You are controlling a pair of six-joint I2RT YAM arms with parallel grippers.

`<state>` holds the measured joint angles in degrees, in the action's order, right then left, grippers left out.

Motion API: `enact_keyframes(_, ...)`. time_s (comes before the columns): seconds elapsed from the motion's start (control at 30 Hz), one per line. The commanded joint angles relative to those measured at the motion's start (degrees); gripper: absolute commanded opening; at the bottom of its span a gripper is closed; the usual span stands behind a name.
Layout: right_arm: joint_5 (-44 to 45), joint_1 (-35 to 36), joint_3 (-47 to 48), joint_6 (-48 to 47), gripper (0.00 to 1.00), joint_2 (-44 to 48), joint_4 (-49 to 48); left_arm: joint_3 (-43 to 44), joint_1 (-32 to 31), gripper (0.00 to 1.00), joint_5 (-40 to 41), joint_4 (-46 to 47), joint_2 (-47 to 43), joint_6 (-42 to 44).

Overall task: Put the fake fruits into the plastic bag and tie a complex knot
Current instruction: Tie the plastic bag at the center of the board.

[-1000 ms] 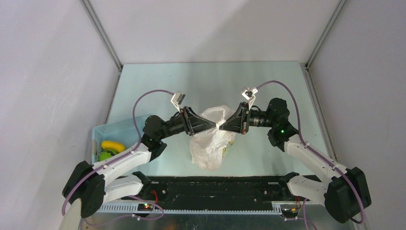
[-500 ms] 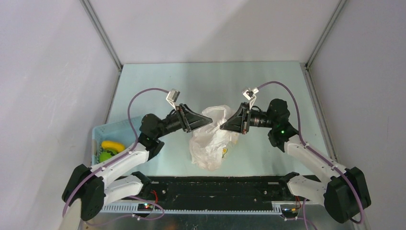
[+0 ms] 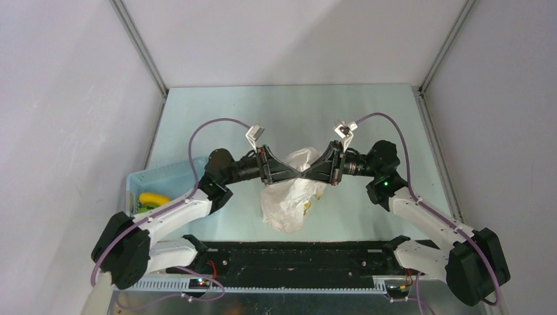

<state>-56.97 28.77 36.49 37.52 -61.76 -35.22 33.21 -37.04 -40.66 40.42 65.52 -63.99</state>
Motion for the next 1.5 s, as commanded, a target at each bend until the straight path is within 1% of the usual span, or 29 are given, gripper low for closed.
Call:
enact_keyframes(0.0,-0.03,0.48,0.16,1.59,0.00,0.36,-6.39,2.54,-1.24,0.76,-4.32,10.26,2.60,-4.84)
enact_keyframes(0.17,-0.12,0.44,0.16,1.12,0.00,0.38,-5.18,3.10,-2.37,0.77,-5.52,17.48,5.28,-10.12)
enact_keyframes(0.27,-0.07,0.46,0.16,0.48,0.00,0.42,-4.23,2.95,-2.66,0.77,-5.70,24.16,6.52,-13.87)
enact_keyframes(0.33,-0.01,0.26,0.16,0.07,0.00,0.44,-3.45,2.73,-2.69,0.77,-5.85,29.28,7.86,-17.45)
enact_keyframes(0.37,0.01,-0.01,0.16,-0.05,0.00,0.51,-2.88,2.64,-2.65,0.77,-5.97,33.56,8.79,-20.23)
enact_keyframes(0.4,0.08,-0.15,0.16,-0.29,0.00,0.59,-2.55,2.36,-2.62,0.77,-5.94,35.55,9.21,-22.88)
enact_keyframes(0.43,0.05,-0.48,0.16,-0.36,0.00,0.67,-1.97,2.24,-2.61,0.76,-5.92,38.66,9.88,-23.87)
enact_keyframes(0.47,-0.02,-0.65,0.16,-0.59,0.00,0.76,-1.74,1.93,-2.56,0.75,-5.88,39.51,10.06,-24.86)
enact_keyframes(0.7,-0.20,-1.79,-0.18,-1.65,0.00,1.70,0.26,-0.43,-1.22,0.69,-4.42,38.61,7.71,-23.86)
enact_keyframes(0.77,-0.31,-1.96,-0.45,-1.66,0.00,1.73,0.32,-0.46,-1.18,0.63,-4.38,38.63,7.46,-23.73)
enact_keyframes(0.87,-0.30,-2.27,-0.70,-1.66,0.00,1.78,0.37,-0.32,-1.12,0.58,-4.45,38.15,7.16,-23.53)
enact_keyframes(0.9,-0.37,-2.39,-0.71,-1.66,0.00,1.76,0.35,-0.38,-1.18,0.54,-4.43,37.71,7.07,-23.37)
enact_keyframes(1.1,-0.79,-2.50,-0.73,-1.51,0.00,1.76,0.40,-1.89,-0.56,0.41,-2.38,35.84,6.64,-22.50)
enact_keyframes(1.27,-1.04,-2.56,-0.72,-1.70,0.00,1.88,0.75,-1.86,-0.50,0.35,-1.79,33.55,6.07,-21.19)
enact_keyframes(1.33,-1.08,-2.50,-0.72,-1.67,0.00,1.85,0.71,-1.88,-0.56,0.30,-1.63,32.59,5.78,-20.52)
enact_keyframes(1.47,-1.13,-2.54,-0.73,-1.66,0.00,1.88,0.77,-1.92,-0.45,0.26,-1.44,31.85,5.66,-20.07)
